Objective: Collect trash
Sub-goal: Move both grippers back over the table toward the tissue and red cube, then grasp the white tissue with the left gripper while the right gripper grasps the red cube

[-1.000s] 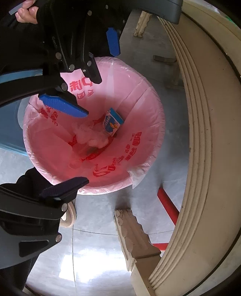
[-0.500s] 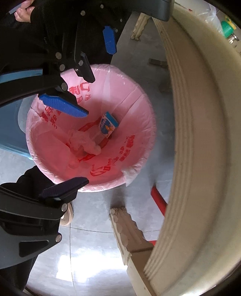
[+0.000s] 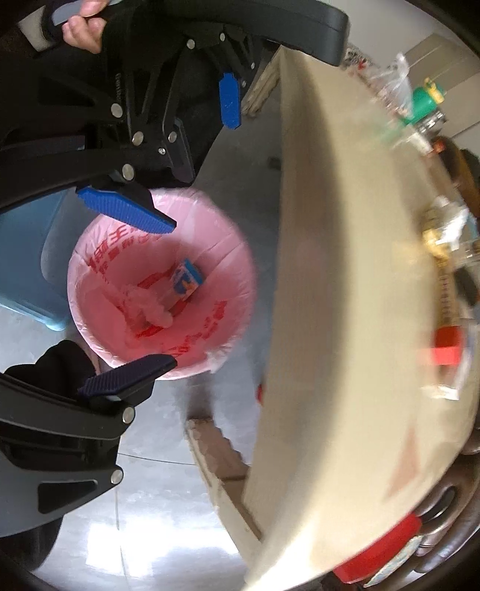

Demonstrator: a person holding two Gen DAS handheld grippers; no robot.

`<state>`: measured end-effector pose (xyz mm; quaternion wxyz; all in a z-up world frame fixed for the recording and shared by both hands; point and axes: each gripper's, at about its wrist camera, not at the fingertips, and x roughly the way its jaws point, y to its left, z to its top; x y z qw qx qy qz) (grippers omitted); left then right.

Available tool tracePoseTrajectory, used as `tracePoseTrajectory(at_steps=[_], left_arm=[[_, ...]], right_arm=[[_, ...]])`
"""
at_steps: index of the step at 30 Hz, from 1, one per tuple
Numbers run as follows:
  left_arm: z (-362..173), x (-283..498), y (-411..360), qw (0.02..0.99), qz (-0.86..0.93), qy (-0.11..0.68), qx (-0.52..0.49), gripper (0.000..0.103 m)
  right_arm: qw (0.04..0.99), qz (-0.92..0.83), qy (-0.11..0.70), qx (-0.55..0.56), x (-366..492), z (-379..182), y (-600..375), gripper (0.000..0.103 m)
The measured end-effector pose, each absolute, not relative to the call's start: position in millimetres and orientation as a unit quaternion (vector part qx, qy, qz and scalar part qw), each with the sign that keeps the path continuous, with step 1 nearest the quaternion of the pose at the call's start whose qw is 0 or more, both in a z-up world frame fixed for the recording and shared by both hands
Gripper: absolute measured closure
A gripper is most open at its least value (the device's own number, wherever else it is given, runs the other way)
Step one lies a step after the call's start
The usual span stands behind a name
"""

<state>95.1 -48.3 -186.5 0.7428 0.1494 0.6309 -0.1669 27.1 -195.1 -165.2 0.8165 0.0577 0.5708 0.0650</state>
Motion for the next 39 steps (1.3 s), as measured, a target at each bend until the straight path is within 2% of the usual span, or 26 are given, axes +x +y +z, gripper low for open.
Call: tracePoseTrajectory(at_steps=[5,8,15,22,27,39], left_arm=[[-128,114,-38,0.763,-0.149,0.611,0.148,0.023],[-83,133,-29,0.780,-0.149,0.591,0.142,0.020],[10,180,-19,0.818,-0.136,0.542,0.140,0.017],[54,220,-33,0.824,-0.152,0.526,0.147,0.015],[55,253,-42,0.819,-0.150,0.533,0.151,0.014],[0,309,-60,0.787,-0.140,0.579,0.158,0.014]], right_arm=[[0.841,0.085,0.531,0.062,37,-106,-211,0.036],[0.859,0.095,0.501,0.051,49,-65,-220,0.022],[0.896,0.116,0.428,0.018,82,9,-227,0.021],[0.897,0.158,0.412,0.022,128,42,-235,0.021],[0.895,0.158,0.418,0.018,158,41,-246,0.021],[0.882,0.165,0.442,-0.019,205,11,-249,0.021]])
